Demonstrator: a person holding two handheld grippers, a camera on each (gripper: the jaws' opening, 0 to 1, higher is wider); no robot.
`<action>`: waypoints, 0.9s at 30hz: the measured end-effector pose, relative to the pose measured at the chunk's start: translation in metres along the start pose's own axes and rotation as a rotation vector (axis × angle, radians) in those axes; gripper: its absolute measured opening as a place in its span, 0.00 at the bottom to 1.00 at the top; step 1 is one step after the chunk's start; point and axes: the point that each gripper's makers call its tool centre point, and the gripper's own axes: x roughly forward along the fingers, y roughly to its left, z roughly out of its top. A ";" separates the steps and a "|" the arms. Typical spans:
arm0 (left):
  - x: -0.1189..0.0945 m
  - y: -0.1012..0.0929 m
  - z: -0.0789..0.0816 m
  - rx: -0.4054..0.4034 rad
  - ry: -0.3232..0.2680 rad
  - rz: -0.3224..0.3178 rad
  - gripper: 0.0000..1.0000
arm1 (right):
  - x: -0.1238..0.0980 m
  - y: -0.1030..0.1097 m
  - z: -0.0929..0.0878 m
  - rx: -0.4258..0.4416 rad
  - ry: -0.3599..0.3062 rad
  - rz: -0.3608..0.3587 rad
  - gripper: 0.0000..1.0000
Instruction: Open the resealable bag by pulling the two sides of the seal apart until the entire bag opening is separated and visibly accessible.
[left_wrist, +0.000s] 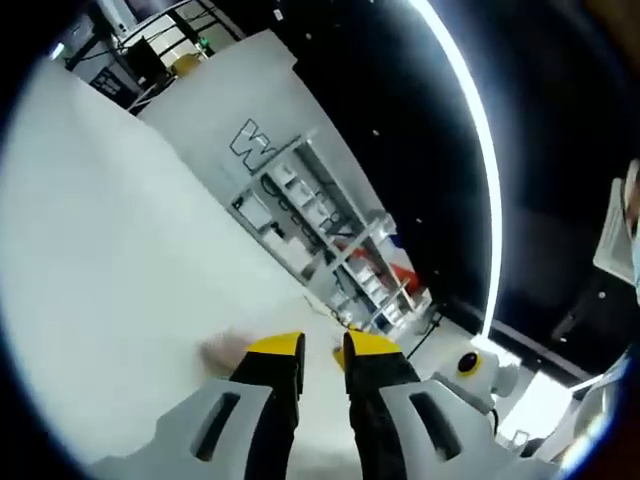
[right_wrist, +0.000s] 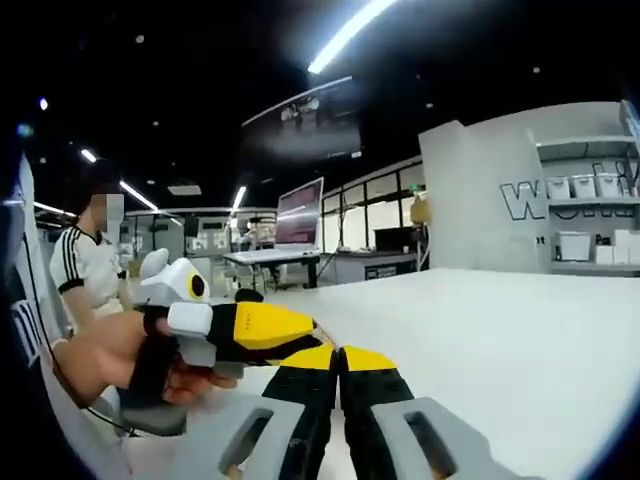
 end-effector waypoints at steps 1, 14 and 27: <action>0.000 0.000 0.000 -0.001 -0.001 0.000 0.16 | 0.000 0.001 -0.001 -0.010 0.005 0.000 0.00; -0.007 -0.004 0.002 -0.034 0.007 -0.013 0.04 | -0.003 0.013 -0.007 -0.047 0.029 0.014 0.00; -0.010 -0.003 0.001 -0.023 0.033 -0.010 0.01 | -0.005 0.019 -0.009 -0.063 0.049 0.029 0.00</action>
